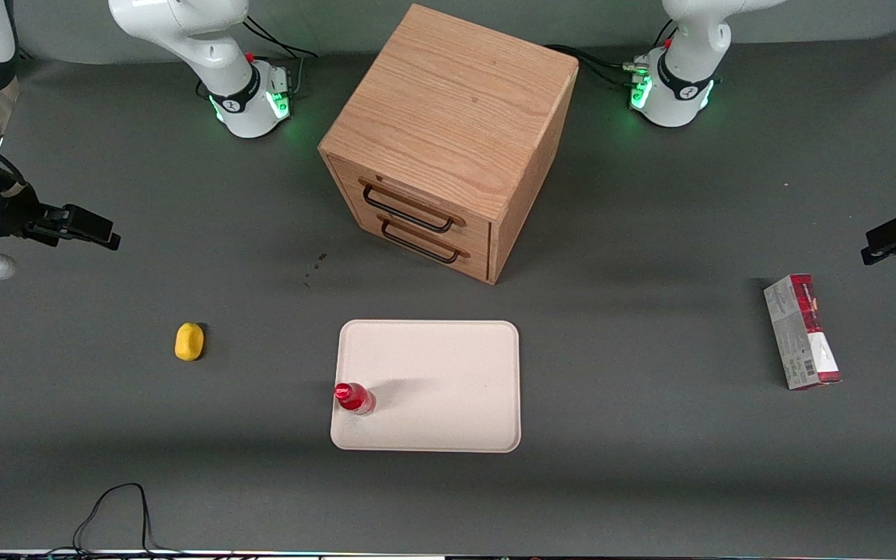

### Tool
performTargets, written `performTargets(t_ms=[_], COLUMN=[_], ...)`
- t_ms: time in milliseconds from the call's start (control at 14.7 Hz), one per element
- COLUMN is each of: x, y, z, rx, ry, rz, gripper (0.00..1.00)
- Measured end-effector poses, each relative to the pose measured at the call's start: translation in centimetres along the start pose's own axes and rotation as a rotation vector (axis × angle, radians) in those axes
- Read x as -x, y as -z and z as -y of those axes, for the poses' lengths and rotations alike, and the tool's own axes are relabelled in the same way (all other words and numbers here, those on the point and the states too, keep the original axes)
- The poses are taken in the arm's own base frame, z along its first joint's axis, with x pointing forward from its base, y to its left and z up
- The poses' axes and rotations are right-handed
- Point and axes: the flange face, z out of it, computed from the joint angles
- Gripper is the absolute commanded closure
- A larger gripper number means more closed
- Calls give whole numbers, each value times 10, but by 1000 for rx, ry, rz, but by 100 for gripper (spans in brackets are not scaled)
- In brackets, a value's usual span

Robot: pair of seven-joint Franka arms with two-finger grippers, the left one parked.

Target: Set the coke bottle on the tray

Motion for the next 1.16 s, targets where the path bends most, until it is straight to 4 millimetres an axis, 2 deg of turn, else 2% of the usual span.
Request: performTargets(t_ms=[272,1157], x=[-1,0], y=[2,4], z=[-19,-21], rx=[27,31], ry=[15,-13], rz=[-6,-10], gripper=[0,0])
